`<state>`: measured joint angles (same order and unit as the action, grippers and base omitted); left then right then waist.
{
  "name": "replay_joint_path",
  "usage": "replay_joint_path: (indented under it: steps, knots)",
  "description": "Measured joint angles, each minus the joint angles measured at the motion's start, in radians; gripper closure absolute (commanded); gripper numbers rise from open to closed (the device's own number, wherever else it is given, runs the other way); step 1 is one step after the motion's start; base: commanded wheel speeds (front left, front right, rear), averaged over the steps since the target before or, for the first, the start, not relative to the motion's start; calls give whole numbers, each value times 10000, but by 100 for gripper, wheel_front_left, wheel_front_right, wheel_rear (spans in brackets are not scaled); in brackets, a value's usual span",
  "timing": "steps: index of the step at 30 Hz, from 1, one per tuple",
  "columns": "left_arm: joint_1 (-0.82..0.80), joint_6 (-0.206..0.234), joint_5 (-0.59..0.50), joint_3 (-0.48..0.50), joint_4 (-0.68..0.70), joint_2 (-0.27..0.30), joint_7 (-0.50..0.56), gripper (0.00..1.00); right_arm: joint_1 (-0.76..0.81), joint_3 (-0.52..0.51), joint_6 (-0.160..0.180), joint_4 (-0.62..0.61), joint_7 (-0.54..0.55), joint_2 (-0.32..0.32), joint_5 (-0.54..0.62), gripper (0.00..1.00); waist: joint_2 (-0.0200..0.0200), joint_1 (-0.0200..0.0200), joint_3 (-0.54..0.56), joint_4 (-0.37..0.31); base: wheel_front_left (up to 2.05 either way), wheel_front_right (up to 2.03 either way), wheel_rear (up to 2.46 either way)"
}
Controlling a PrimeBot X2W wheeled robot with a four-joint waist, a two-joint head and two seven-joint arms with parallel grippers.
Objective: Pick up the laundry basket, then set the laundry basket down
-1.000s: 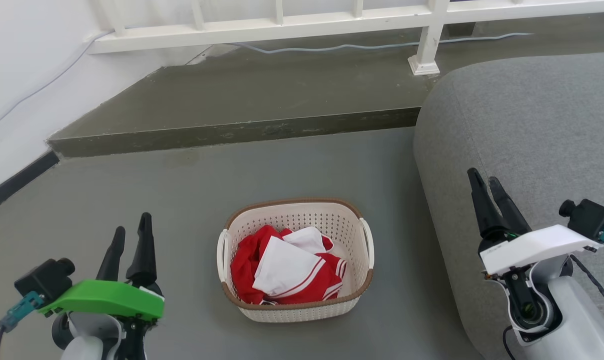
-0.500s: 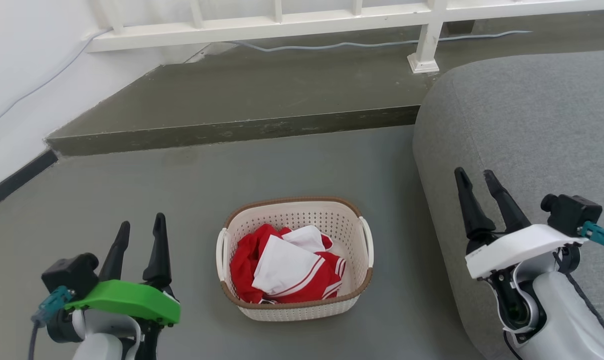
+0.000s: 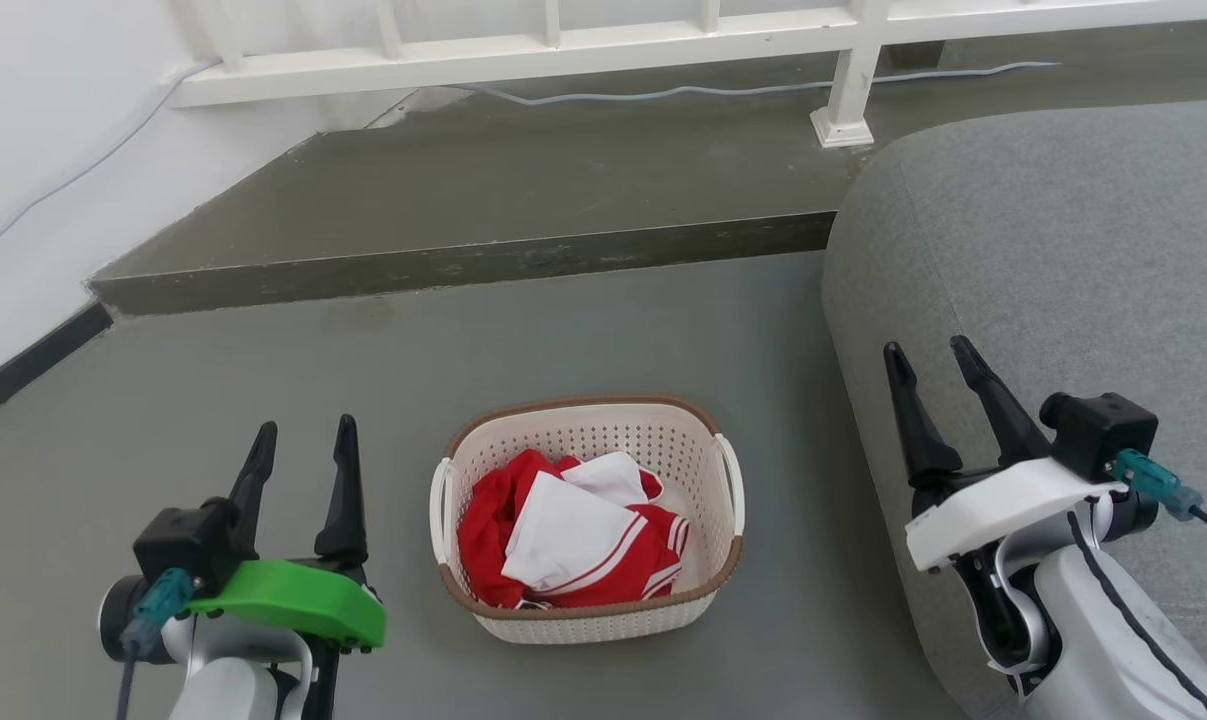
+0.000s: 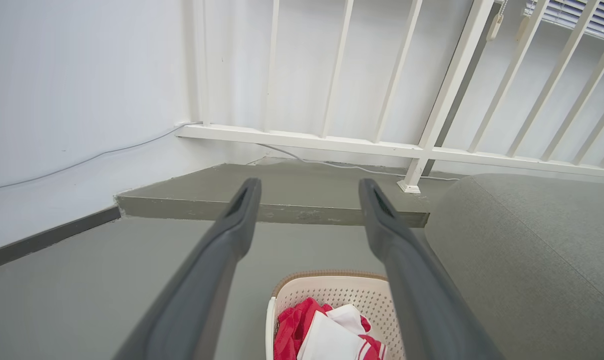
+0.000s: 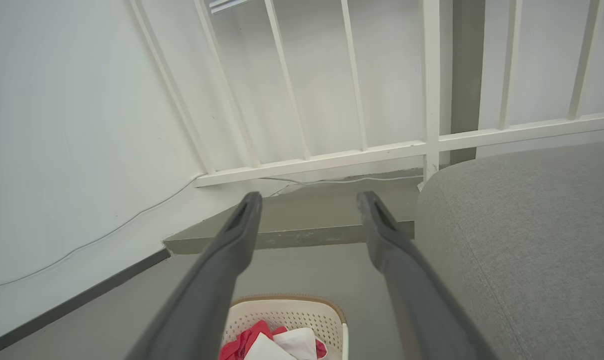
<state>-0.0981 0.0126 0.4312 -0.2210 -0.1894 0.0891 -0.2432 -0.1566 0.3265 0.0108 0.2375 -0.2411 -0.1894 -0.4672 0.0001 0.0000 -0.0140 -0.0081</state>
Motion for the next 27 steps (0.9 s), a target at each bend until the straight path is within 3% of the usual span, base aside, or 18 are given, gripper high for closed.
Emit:
replay_joint_path:
  steps: [27]
  knots:
    - [-50,52,-399,188,-21,-142,-84,0,-197,-134,86,184,-92,199,372,0,0,0,-199,-1,0,0,0]
